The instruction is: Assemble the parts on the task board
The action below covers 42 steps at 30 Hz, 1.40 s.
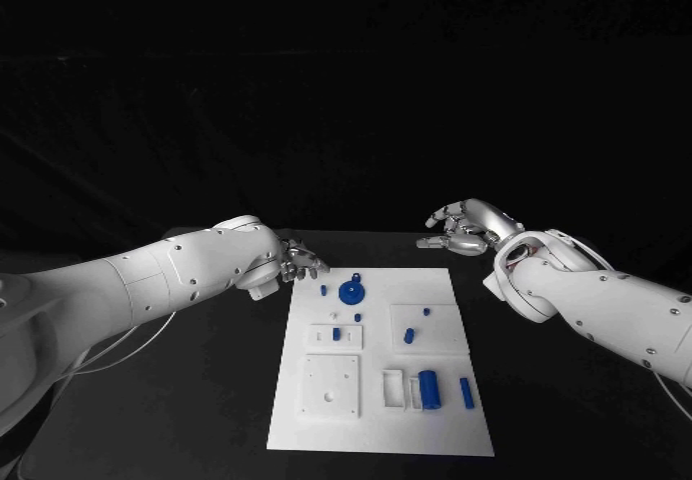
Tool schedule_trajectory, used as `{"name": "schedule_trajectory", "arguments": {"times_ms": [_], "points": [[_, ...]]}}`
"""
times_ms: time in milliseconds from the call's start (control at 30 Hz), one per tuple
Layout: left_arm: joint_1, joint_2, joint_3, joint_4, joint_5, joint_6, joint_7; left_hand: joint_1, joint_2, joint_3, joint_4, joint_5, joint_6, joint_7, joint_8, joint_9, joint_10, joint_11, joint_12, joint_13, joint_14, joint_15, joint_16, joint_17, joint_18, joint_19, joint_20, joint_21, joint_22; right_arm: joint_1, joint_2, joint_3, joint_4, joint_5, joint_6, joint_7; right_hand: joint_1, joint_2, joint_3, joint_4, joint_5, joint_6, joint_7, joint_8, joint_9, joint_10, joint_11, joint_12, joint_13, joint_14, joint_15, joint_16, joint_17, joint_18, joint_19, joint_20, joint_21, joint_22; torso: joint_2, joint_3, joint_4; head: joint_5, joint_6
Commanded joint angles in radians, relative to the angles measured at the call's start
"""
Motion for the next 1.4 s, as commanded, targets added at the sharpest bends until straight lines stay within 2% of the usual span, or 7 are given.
{"name": "schedule_trajectory", "arguments": {"times_ms": [33,267,633,1067,1400], "points": [[0.001,0.020,0.001,-0.036,-0.036,0.080,0.002,-0.013,-0.001,-0.001,0.013,-0.004,-0.007,-0.001,-0.002,-0.002,-0.005,0.000,-0.003,-0.002,-0.003,0.007,-0.004,-0.002,-0.017,-0.009,-0.134,-0.003,-0.002,0.000,0.003,0.000,0.001,0.000,0.008,0.005,-0.001,0.007,-0.004,0.003,0.006,-0.013,0.017,0.004,0.001,-0.002,0.003,-0.001,-0.002,-0.006,0.000,-0.004,-0.001,0.134,-0.003,-0.004,-0.004,0.003,0.000,-0.0007,-0.0003,-0.001,-0.002],[-0.001,0.068,0.000,-0.115,-0.050,0.117,0.004,-0.028,-0.009,-0.004,0.037,-0.006,-0.012,0.001,-0.001,-0.005,-0.009,0.002,-0.005,-0.002,-0.007,0.008,-0.002,-0.005,-0.017,-0.012,-0.132,-0.003,-0.004,0.000,0.007,0.000,0.001,0.000,0.008,0.006,-0.001,0.008,-0.004,0.003,0.007,-0.013,0.017,0.004,0.001,-0.002,0.003,-0.001,-0.002,-0.006,0.000,-0.004,-0.001,0.134,-0.003,-0.004,-0.004,0.003,0.001,-0.0011,-0.0009,-0.003,-0.002],[-0.005,0.111,-0.001,-0.203,-0.050,0.155,0.016,-0.036,-0.008,-0.009,0.053,-0.006,-0.019,0.004,-0.001,-0.006,-0.015,0.004,-0.006,-0.001,-0.015,0.011,0.000,-0.006,-0.017,-0.018,-0.130,-0.003,-0.005,0.000,0.012,0.000,0.000,0.000,0.008,0.006,-0.001,0.008,-0.004,0.004,0.007,-0.013,0.017,0.004,0.001,-0.002,0.003,-0.001,-0.003,-0.006,0.000,-0.004,-0.001,0.134,-0.003,-0.004,-0.004,0.003,-0.001,-0.0011,0.0026,-0.006,-0.004],[-0.028,0.150,-0.001,-0.266,-0.048,0.179,0.036,-0.035,0.001,-0.014,0.058,-0.006,-0.025,0.006,-0.001,-0.006,-0.020,0.006,-0.007,0.001,-0.020,0.013,0.002,-0.006,-0.016,-0.024,-0.128,-0.002,-0.005,0.000,0.013,0.000,0.005,0.000,0.008,0.006,-0.001,0.008,-0.004,0.004,0.007,-0.013,0.017,0.004,0.001,-0.002,0.003,0.000,-0.004,-0.005,0.000,-0.004,-0.001,0.134,-0.002,-0.004,-0.005,0.003,0.000,-0.0014,0.0018,-0.007,-0.008],[-0.042,0.174,-0.001,-0.291,-0.020,0.189,0.058,-0.030,0.009,-0.020,0.055,-0.006,-0.029,0.007,0.001,-0.005,-0.023,0.007,-0.006,0.002,-0.024,0.014,0.004,-0.007,-0.016,-0.028,-0.126,-0.001,-0.005,0.000,0.013,0.001,0.010,0.000,0.008,0.007,-0.001,0.008,-0.004,0.004,0.007,-0.013,0.017,0.004,0.000,-0.002,0.003,0.000,-0.004,-0.005,0.000,-0.004,-0.001,0.134,-0.002,-0.004,-0.005,0.003,0.000,-0.0009,0.0027,-0.009,-0.011]]}}
